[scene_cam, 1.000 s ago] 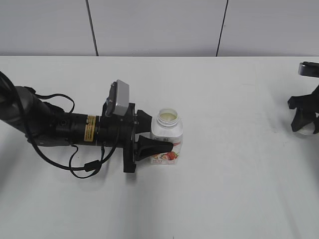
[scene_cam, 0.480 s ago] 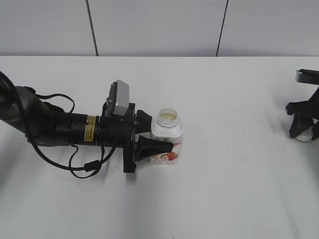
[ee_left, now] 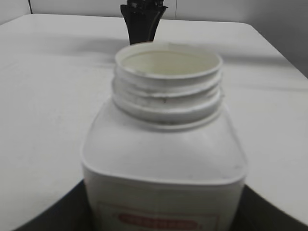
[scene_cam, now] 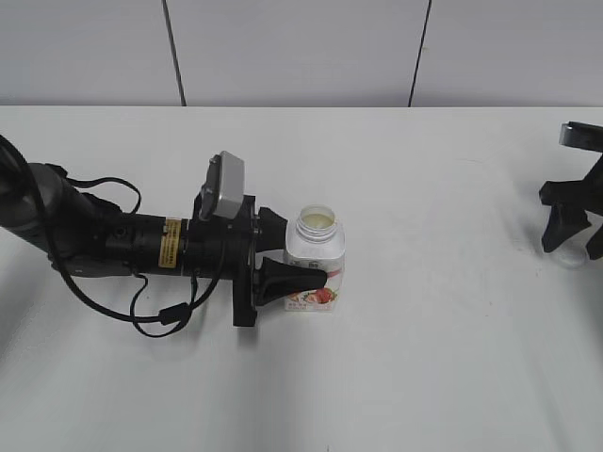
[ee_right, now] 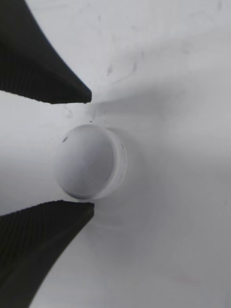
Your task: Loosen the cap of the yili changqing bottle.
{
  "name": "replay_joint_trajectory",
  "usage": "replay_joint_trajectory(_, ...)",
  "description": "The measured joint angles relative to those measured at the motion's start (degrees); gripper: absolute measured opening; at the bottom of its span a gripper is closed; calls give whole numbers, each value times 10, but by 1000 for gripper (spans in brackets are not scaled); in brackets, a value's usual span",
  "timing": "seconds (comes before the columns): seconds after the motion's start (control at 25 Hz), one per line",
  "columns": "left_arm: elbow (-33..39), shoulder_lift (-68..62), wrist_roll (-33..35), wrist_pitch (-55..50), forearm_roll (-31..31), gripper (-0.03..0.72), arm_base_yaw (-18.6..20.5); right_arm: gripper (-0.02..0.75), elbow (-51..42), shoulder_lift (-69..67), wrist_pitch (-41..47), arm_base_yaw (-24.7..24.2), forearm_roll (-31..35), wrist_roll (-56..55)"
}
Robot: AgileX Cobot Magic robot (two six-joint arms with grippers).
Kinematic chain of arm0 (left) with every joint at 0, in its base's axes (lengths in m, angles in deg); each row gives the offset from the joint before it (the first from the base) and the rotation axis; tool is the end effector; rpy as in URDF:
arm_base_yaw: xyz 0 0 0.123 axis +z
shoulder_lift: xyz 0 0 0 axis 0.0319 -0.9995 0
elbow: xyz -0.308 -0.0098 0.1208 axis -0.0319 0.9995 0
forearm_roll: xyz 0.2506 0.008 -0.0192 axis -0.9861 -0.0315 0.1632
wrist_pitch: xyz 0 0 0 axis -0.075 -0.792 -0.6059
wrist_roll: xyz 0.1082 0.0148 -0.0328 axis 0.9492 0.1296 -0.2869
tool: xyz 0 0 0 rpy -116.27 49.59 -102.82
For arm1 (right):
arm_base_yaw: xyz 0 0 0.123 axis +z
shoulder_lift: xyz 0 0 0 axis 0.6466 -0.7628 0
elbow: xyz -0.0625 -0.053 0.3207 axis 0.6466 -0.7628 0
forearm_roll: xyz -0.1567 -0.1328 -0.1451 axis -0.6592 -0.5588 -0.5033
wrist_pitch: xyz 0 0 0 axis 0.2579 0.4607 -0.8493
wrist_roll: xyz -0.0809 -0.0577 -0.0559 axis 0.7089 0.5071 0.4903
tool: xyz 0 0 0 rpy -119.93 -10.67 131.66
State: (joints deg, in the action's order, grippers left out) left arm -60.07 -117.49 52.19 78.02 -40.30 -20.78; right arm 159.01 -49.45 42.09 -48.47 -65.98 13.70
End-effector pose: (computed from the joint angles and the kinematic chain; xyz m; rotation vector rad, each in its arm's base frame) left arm 0.3488 -0.2297 0.0894 1.3862 1.4149 -1.0807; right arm 0.4028 -0.0386 0.1367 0.1108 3.0383 0.2428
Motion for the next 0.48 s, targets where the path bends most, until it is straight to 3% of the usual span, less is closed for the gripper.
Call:
replay_joint_trajectory(0.12, 0, 0, -5, 1, 1, 420, 0, 489, 27, 0, 37, 0, 6, -3)
replay_joint_trajectory(0.32, 0, 0, -12, 2, -4, 580, 0, 482, 69, 0, 80, 0, 18, -5)
replay_joint_trajectory(0.48, 0, 0, -16, 3, -5, 606, 0, 481, 93, 1, 115, 0, 19, -7)
